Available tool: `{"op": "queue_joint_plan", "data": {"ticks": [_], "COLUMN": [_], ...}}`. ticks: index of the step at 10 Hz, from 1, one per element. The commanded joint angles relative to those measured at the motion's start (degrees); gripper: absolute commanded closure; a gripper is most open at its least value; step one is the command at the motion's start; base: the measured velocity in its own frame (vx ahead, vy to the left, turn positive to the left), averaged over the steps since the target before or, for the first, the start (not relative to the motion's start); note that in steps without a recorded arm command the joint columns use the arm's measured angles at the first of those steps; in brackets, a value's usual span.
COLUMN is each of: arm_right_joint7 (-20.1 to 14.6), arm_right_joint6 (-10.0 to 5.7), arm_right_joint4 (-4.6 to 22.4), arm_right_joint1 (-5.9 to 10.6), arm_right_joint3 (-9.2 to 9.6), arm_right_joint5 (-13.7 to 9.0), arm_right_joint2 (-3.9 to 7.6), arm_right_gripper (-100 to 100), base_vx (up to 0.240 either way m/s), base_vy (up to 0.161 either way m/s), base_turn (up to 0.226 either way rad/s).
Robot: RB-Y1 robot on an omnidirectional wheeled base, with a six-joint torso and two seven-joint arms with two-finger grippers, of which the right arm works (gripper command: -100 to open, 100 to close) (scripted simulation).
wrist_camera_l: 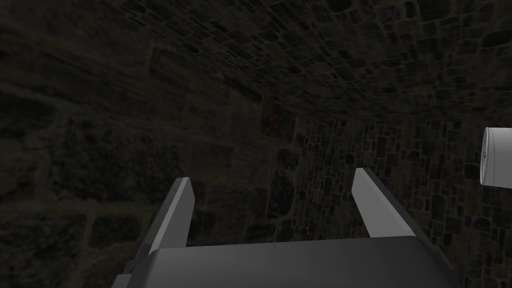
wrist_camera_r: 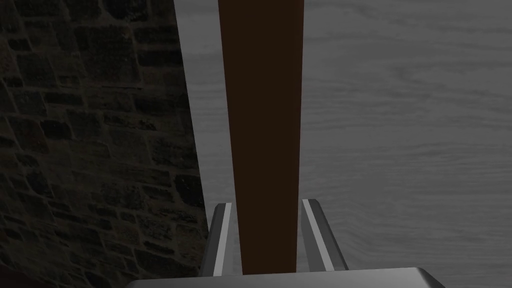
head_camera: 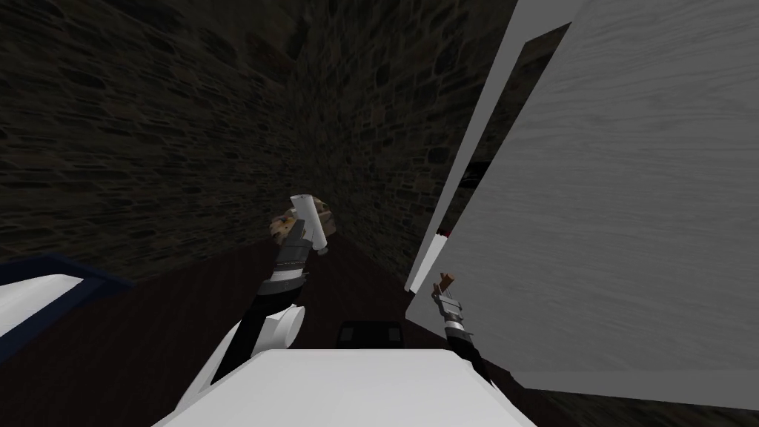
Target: Pull the door open
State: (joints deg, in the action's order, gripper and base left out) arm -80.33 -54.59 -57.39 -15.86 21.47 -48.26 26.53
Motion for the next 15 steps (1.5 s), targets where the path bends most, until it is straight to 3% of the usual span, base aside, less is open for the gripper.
{"op": "queue_joint_plan", "data": {"ticks": [1,3,9,10,15], "arm_right_joint7": [-1.1,-1.1,-6.0,-5.5,-9.0], "arm_right_joint6": [-0.67,-0.80,-5.33,-4.93,-8.55], "arm_right_joint4": [0.3,0.3,0.6,0.7,2.3], "arm_right_joint1": [-0.26,-0.12,-2.65,-2.06,-3.05], "arm_right_joint3": [1.34,1.49,6.74,6.19,9.57], "arm_right_joint5": [0.7,0.9,3.3,3.1,4.8], "arm_right_joint2": [0.63,0.69,4.80,4.31,6.80], "arm_right_gripper": [100,100,100,100,100], "base_vx": [-0.239,-0.168,-0.268,-0.131,-0.216], "base_vy": [-0.006,0.002,-0.025,-0.003,-0.033], "base_turn": [0.067,0.032,0.139,0.016,0.133]}}
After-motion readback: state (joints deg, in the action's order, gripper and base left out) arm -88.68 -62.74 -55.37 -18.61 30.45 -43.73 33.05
